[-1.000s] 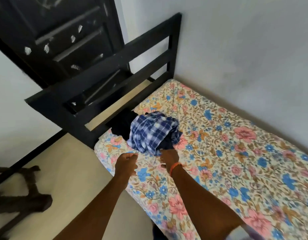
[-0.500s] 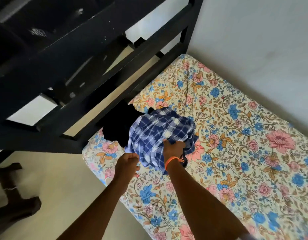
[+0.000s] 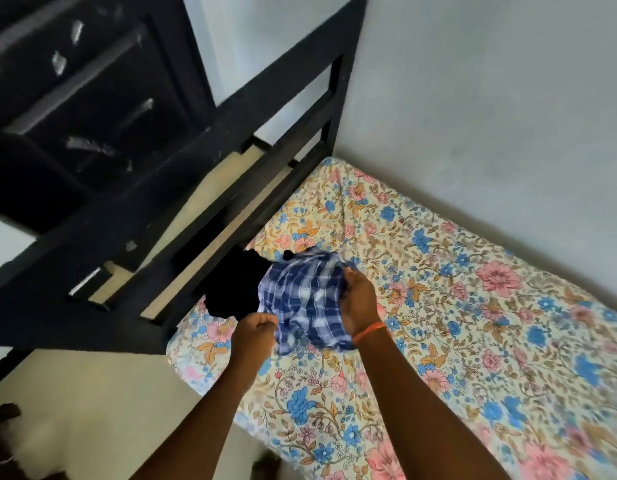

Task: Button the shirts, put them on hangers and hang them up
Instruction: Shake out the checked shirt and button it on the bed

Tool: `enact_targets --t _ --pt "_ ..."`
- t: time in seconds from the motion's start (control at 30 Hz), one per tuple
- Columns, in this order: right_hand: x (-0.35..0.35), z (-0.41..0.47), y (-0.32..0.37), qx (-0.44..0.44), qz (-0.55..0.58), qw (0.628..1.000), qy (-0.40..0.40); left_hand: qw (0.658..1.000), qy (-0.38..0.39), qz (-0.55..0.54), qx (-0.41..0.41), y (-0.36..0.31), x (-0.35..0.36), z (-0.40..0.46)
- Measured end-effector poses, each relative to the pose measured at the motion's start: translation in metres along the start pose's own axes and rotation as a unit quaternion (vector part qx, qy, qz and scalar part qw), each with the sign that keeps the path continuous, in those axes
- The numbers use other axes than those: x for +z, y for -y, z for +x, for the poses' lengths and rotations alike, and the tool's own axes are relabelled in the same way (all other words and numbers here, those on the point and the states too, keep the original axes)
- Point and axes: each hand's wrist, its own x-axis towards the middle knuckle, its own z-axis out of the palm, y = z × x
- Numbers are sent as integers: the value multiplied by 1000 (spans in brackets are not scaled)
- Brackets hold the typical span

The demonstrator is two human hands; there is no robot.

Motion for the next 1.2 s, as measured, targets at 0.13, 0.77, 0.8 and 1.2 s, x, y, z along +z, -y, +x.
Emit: enact_targets --t 0.13,0.77,0.8,1.2 --pt "-18 -82 59 -17 114 993 16 999 8 -3 50 -34 -15 -40" --pt "-157 -278 200 -199 240 948 -67 966 42 128 220 -157 18 -168" --pt "-175 -278 197 -188 226 951 -91 956 44 156 243 -162 16 -170" --pt "-257 -278 192 -200 -393 869 -227 897 132 203 369 -172 101 -273"
